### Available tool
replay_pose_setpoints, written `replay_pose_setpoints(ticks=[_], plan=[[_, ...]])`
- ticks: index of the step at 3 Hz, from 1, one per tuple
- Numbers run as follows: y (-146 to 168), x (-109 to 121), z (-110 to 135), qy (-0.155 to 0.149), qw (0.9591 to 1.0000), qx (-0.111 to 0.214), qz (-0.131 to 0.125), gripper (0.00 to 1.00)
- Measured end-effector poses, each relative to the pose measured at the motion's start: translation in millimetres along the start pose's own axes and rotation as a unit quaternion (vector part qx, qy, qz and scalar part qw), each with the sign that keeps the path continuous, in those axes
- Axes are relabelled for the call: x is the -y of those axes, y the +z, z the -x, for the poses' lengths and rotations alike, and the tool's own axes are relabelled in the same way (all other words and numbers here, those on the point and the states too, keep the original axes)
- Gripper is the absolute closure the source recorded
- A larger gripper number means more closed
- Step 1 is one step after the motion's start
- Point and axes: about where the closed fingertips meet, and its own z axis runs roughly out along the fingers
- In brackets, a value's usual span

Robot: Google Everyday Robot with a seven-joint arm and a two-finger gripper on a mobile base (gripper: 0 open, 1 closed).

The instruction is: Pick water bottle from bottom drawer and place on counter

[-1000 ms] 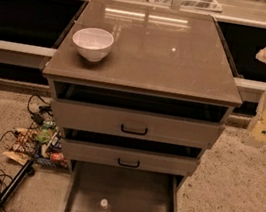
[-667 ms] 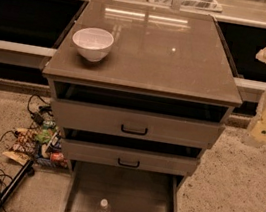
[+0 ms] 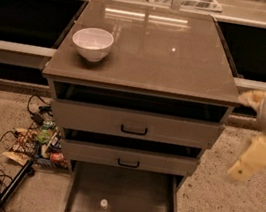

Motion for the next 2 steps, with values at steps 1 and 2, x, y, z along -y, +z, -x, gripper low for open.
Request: replay_pose_setpoints(ticks=[1,2], plan=[[71,-38,-24,0.017,0.9955,0.087,0.031,0.00],[137,-65,-33,0.051,0.9791,0.193,0.039,0.00]])
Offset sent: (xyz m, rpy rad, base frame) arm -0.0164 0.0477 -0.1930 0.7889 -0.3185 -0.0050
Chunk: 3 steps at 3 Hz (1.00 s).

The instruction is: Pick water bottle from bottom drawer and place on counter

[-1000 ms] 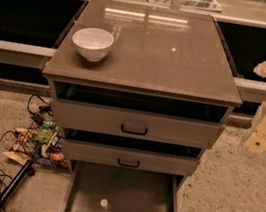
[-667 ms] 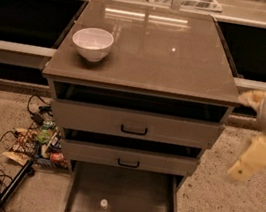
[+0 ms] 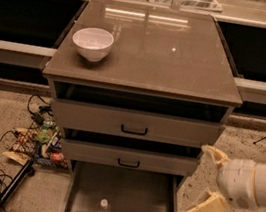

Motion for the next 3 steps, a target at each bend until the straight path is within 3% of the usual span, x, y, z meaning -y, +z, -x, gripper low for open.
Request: replay_pose_setpoints(ticks=[1,2,3], plan=[[36.7,-0.6,-17.4,0.023,0.9930,0.113,-0.026,0.00],[46.4,-1.9,-24.8,0.001,0.9902,0.137,-0.028,0.00],[46.4,-1.9,-24.8,0.001,0.9902,0.137,-0.028,0.00]])
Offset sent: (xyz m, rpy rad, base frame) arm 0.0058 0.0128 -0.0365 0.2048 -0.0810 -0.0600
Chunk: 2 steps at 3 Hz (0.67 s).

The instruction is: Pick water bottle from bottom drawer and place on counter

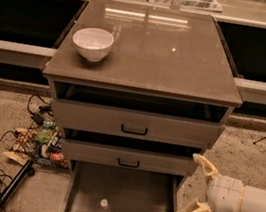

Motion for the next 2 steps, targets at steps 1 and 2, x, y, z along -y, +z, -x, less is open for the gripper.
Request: replay_pose_setpoints(ticks=[1,2], plan=[[21,-5,-21,0.006,0.9999,0.010,0.000,0.00],[69,-21,-68,-0.003,0.9996,0.029,0.003,0.00]])
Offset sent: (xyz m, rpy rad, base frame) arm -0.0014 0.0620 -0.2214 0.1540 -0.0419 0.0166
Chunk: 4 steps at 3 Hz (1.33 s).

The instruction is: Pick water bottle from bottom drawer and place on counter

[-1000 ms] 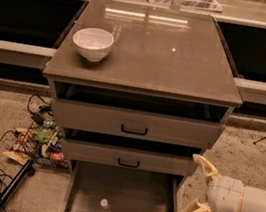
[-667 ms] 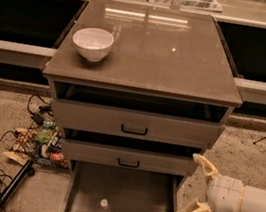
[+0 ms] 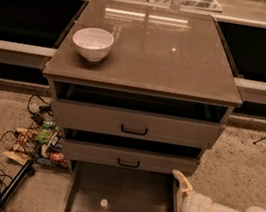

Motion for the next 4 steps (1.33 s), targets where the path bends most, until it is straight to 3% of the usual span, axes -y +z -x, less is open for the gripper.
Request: replay_pose_setpoints(ticks=[1,2,4], plan=[[56,-10,-58,-0.021,0.9997,0.012,0.008,0.00],[127,-25,-125,-0.012,0.9988,0.032,0.034,0.00],[217,-51,-194,0.033,0.9945,0.041,0.090,0.00]])
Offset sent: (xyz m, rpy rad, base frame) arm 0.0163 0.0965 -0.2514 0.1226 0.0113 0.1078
